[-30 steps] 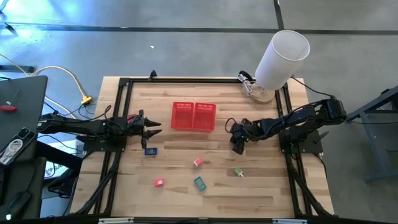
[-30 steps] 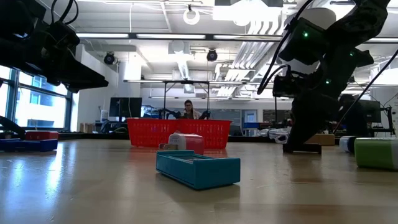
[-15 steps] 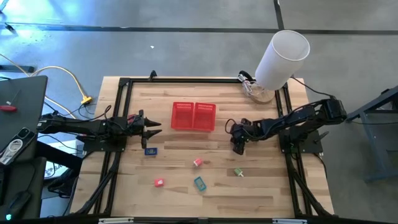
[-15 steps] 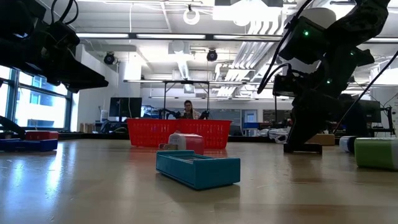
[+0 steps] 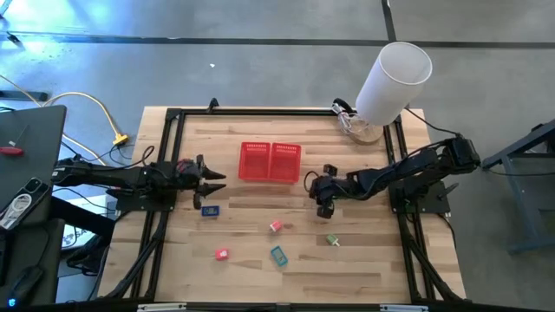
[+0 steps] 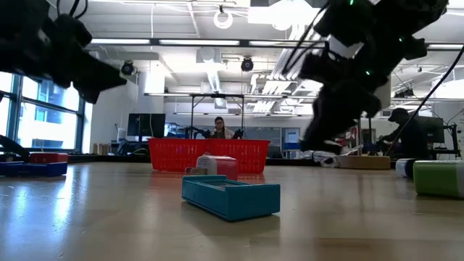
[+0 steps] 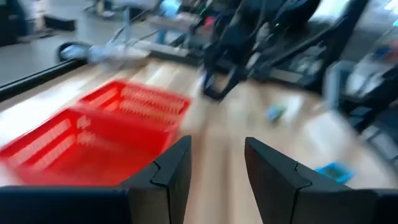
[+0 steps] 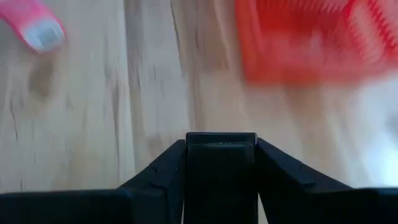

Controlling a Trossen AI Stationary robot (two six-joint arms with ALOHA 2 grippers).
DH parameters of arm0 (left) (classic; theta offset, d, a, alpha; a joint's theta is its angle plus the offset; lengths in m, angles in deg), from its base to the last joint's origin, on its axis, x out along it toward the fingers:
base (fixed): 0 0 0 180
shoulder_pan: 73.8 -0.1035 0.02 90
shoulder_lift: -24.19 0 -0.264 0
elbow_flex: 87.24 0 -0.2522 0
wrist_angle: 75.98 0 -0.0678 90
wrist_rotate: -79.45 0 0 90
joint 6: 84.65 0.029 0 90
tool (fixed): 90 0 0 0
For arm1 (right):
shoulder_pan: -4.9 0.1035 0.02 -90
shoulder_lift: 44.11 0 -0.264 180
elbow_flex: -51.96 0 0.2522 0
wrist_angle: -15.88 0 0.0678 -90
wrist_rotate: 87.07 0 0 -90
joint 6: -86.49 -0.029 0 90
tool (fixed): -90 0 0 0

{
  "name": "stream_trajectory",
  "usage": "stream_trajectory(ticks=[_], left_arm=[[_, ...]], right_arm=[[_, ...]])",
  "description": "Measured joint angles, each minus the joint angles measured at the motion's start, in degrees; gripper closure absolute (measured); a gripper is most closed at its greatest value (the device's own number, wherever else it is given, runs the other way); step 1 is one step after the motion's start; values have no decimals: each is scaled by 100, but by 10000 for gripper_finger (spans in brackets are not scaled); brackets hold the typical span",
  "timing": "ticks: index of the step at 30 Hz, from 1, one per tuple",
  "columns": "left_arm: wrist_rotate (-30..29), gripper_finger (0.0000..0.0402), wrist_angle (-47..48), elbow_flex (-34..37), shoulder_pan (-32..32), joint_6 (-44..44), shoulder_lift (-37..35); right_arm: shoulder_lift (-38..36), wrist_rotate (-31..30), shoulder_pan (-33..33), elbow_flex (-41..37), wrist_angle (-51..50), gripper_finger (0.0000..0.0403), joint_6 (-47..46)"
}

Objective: Pick & Place Office items
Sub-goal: Put the black digital clock into the right red bin

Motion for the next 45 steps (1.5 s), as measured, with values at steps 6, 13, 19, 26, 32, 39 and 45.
stream_trajectory(ticks=[6,13,19,26,32,39,45], left_arm=[[223,260,-1083,0,2,-440,68],[227,260,-2319,0,9,-898,625],[227,260,-3943,0,9,-926,1786],[229,260,-6094,-3,9,-866,3716],[462,260,-7516,-286,20,-278,5412],[322,260,-7855,-1067,275,913,7034],[172,260,-7865,-1769,410,1973,7990]], right_arm=[[-11,-146,4,6,1411,260,1029],[-17,212,4,8,3038,260,2098],[-21,620,2,10,3935,260,2682],[-21,1198,2,10,4750,260,2778],[-26,1623,0,15,5509,260,2911],[-30,1820,0,17,5874,260,2625],[-30,2046,0,19,6001,260,2480]])
